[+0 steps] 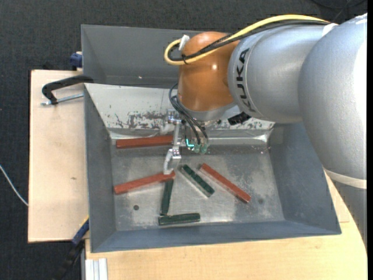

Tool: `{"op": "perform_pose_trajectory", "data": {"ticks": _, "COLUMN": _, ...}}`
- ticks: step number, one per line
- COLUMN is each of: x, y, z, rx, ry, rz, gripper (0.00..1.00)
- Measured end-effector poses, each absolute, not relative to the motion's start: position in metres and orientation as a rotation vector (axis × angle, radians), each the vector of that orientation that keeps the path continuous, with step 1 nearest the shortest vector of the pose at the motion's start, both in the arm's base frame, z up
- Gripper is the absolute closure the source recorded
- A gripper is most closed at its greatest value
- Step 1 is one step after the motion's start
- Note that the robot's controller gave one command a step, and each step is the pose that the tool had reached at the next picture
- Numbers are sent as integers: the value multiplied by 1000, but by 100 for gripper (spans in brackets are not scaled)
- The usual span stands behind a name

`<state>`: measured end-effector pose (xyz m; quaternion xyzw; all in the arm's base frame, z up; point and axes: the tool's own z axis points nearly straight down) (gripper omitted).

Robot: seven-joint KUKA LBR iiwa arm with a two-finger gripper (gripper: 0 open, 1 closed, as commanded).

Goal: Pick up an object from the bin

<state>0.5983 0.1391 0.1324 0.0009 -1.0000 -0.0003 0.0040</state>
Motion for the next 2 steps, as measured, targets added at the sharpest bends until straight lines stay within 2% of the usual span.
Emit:
{"op": "perform_pose_trajectory", "data": {"ticks": 1, "x": 600, "y": 139, "z": 137, "rx": 1, "ry": -3142, "rz": -3, "gripper": 0}}
{"op": "perform_pose_trajectory", "data": {"ticks": 2, "x": 556, "y": 180, "z": 77, "rx": 389, "ry": -3115, "rz": -1, "gripper": 100}}
